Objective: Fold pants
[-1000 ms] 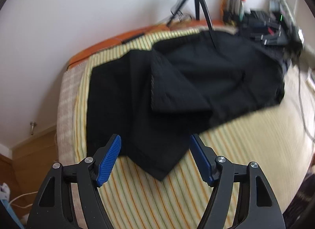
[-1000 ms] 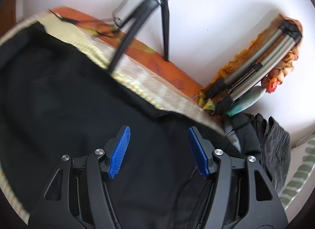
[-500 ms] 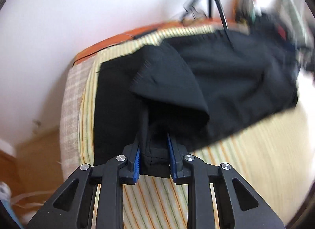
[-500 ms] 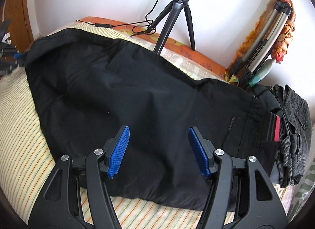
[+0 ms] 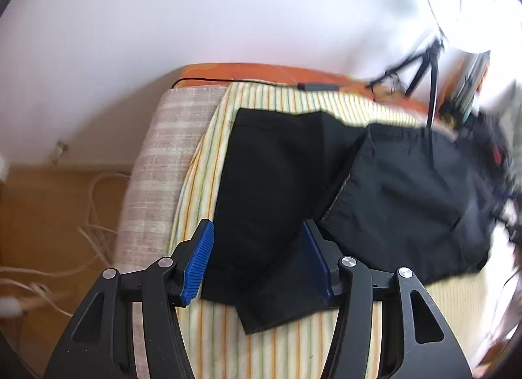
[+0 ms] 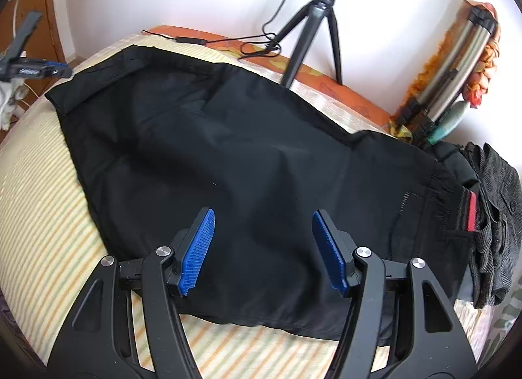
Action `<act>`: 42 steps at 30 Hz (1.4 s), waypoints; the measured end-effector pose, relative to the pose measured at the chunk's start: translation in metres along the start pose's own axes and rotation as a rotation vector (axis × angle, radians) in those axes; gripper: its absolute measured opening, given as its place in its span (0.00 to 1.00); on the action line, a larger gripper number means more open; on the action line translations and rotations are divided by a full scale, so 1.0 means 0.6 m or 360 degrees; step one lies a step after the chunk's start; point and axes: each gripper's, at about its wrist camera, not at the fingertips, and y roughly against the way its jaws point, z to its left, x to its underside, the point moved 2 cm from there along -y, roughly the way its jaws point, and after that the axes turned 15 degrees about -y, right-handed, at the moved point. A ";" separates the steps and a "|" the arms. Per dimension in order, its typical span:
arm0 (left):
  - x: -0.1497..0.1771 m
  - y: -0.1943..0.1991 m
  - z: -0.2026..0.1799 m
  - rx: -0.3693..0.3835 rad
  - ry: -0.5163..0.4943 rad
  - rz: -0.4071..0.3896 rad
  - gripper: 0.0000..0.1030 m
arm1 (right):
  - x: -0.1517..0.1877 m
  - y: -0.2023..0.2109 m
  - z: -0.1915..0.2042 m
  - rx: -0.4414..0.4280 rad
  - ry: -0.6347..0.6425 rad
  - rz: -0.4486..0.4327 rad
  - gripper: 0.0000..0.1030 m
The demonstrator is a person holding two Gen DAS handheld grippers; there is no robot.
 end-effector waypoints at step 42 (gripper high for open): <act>-0.141 -0.086 0.018 -0.0635 -0.0239 0.0145 0.49 | 0.060 0.047 -0.030 -0.0028 -0.0127 0.0027 0.62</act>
